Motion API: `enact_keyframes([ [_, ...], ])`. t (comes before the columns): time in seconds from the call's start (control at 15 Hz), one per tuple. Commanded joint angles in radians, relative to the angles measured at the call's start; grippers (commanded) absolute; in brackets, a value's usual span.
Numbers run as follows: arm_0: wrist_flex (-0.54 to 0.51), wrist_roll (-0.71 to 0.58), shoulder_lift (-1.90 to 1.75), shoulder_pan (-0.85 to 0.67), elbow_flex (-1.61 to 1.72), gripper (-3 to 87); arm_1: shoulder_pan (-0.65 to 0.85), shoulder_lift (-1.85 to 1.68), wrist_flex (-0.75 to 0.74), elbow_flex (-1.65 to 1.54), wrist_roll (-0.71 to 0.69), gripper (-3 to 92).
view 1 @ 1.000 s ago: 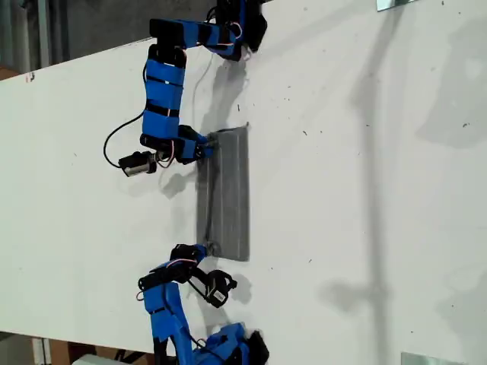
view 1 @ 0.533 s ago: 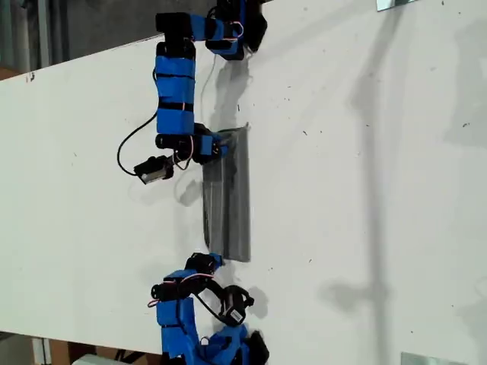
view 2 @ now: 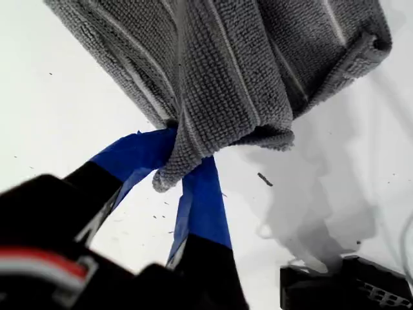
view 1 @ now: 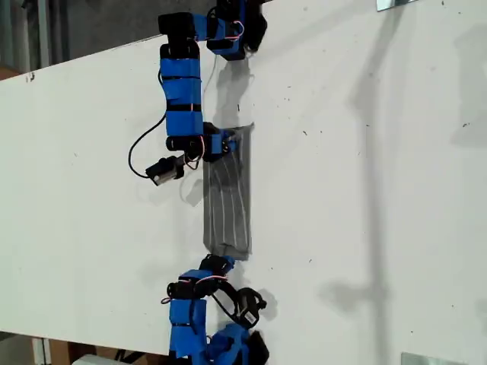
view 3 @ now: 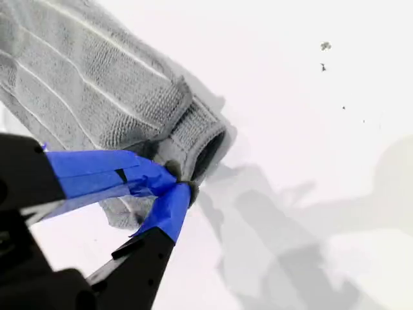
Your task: Grasp corners of a square towel and fold twice.
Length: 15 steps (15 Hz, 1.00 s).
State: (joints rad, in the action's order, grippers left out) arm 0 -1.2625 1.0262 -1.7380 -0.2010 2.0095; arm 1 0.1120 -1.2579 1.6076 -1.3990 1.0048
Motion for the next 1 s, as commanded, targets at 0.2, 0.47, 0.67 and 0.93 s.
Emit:
enact_keyframes([
  [0.2, 0.052, -0.008, 0.018, -0.028, -0.044, 11.3, -0.025, 0.023, 0.026, 0.021, 0.006, 27.5],
  [0.47, 0.166, -0.066, -0.005, -0.221, 0.097, 13.6, 0.064, -0.095, 0.120, 0.020, -0.035, 42.1],
  [0.67, 0.252, -0.080, -0.008, -0.285, 0.204, 13.6, 0.187, -0.206, -0.023, -0.252, -0.048, 43.8],
  [0.93, 0.262, -0.081, -0.025, -0.307, 0.244, 13.5, 0.230, -0.135, -0.141, -0.397, -0.043, 44.1],
])
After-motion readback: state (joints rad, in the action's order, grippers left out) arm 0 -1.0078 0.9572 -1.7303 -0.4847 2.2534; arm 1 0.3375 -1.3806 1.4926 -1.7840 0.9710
